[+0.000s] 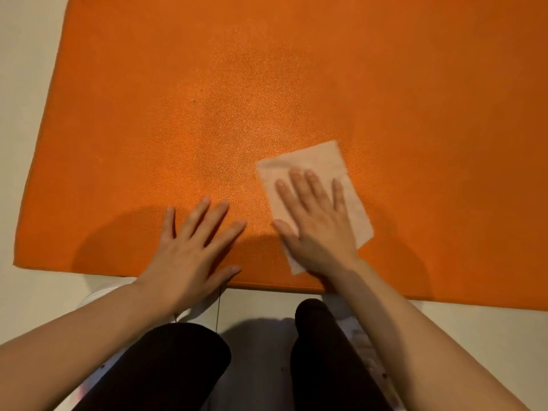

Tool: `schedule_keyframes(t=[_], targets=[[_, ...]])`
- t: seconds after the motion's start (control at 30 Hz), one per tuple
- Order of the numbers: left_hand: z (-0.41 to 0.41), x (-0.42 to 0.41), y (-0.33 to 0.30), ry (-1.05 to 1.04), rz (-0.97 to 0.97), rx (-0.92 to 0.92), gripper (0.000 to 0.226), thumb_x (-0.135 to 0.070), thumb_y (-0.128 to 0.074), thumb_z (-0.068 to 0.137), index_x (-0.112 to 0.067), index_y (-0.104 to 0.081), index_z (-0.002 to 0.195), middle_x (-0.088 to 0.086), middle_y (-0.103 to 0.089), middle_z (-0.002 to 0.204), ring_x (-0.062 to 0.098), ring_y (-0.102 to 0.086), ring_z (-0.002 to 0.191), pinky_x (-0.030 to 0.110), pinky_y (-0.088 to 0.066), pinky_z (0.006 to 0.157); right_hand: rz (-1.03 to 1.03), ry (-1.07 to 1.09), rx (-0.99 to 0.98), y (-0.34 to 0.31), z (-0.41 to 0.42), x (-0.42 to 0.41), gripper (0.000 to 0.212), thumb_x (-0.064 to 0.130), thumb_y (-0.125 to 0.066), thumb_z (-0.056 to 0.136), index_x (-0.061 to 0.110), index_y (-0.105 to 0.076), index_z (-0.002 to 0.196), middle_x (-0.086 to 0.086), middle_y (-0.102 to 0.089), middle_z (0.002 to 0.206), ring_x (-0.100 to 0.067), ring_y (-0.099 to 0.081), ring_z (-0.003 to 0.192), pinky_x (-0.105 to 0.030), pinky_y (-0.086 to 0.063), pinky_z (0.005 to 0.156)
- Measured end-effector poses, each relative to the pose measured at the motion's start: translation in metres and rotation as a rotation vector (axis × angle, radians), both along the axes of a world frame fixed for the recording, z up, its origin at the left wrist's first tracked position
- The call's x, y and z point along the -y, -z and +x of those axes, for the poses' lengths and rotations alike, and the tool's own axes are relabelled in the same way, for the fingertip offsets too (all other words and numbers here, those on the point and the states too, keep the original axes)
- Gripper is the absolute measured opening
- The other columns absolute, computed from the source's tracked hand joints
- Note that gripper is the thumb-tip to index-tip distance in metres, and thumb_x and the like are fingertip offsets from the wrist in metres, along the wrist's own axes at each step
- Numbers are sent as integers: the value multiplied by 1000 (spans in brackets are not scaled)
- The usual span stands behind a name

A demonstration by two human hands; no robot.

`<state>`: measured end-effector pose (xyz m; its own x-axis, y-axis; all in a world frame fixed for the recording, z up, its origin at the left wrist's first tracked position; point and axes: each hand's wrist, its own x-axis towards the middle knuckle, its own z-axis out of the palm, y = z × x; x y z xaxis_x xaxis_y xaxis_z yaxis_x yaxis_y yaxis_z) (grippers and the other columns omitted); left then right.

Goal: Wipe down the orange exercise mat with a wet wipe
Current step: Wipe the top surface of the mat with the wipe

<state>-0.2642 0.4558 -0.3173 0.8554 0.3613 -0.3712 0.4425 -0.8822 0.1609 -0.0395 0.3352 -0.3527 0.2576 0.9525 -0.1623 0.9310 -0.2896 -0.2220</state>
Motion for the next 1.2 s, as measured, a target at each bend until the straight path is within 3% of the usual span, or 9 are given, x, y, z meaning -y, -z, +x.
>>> schedule_keyframes(t=[0.3, 0.53, 0.63, 0.7, 0.77, 0.9, 0.97, 1.1, 1.2], targets=[[-3, -5, 12, 44, 9, -128, 75, -70, -9, 96, -26, -23, 155, 10, -22, 162, 36, -20, 148, 75, -18, 103, -124, 608, 46, -14, 113, 115, 72, 61, -11, 96, 23, -11, 158, -3, -1, 165, -18, 3, 152, -48, -2, 122], [0, -10, 7, 41, -64, -266, 75, -71, -7, 96, -26, -20, 154, 7, -12, 162, 31, -20, 146, 67, -13, 103, -129, 665, 63, -11, 111, 117, 74, 61, -10, 95, 21, -9, 157, -5, -1, 165, -19, 4, 152, -41, 7, 119], [7, -11, 0, 47, -85, -321, 87, -81, 20, 79, -37, 16, 154, -2, 24, 161, 24, 16, 149, 69, 0, 107, -137, 671, 62, -10, 113, 118, 67, 55, -5, 98, 25, -7, 157, -1, 2, 165, -16, 7, 151, -42, 6, 122], [11, -13, -5, 25, -125, -413, 93, -81, 46, 43, -42, 52, 128, -7, 60, 137, 22, 50, 132, 67, 17, 107, -126, 684, 26, -12, 113, 113, 64, 51, -3, 98, 25, -6, 157, -1, 4, 165, -16, 8, 151, -43, 6, 122], [17, -12, -13, 21, -153, -514, 93, -77, 51, 27, -42, 61, 112, -7, 68, 124, 22, 57, 122, 67, 19, 107, -109, 720, -38, -17, 107, 105, 65, 49, -3, 97, 24, -7, 157, -2, 3, 165, -18, 7, 151, -44, 7, 121], [21, -15, -24, 12, -207, -542, 94, -79, 50, 22, -44, 60, 109, -9, 68, 120, 20, 57, 119, 67, 19, 108, -93, 599, -139, -26, 62, 64, 65, 48, -1, 96, 26, -9, 157, 1, 3, 165, -17, 8, 151, -42, 10, 120], [22, -15, -26, 32, -212, -556, 92, -83, 45, 29, -44, 59, 111, -9, 68, 120, 21, 56, 120, 68, 18, 108, -112, 427, -187, -30, 25, 31, 69, 51, 5, 93, 27, -7, 157, 4, 5, 164, -15, 11, 150, -41, 13, 118], [26, -15, -25, 32, -152, -559, 73, -78, -3, 88, -41, 47, 127, -7, 60, 130, 24, 46, 135, 68, 14, 111, -209, 78, -211, -41, -22, -6, 60, 50, 0, 100, 31, -1, 157, 9, 13, 163, -13, 17, 149, -40, 17, 117], [32, -19, -32, 32, -155, -602, 72, -72, -12, 94, -40, 41, 131, -7, 56, 134, 23, 41, 139, 67, 12, 113, -320, 24, -144, -48, 22, 2, 59, 51, -3, 102, 30, 3, 156, 5, 15, 163, -14, 15, 150, -36, 9, 120]])
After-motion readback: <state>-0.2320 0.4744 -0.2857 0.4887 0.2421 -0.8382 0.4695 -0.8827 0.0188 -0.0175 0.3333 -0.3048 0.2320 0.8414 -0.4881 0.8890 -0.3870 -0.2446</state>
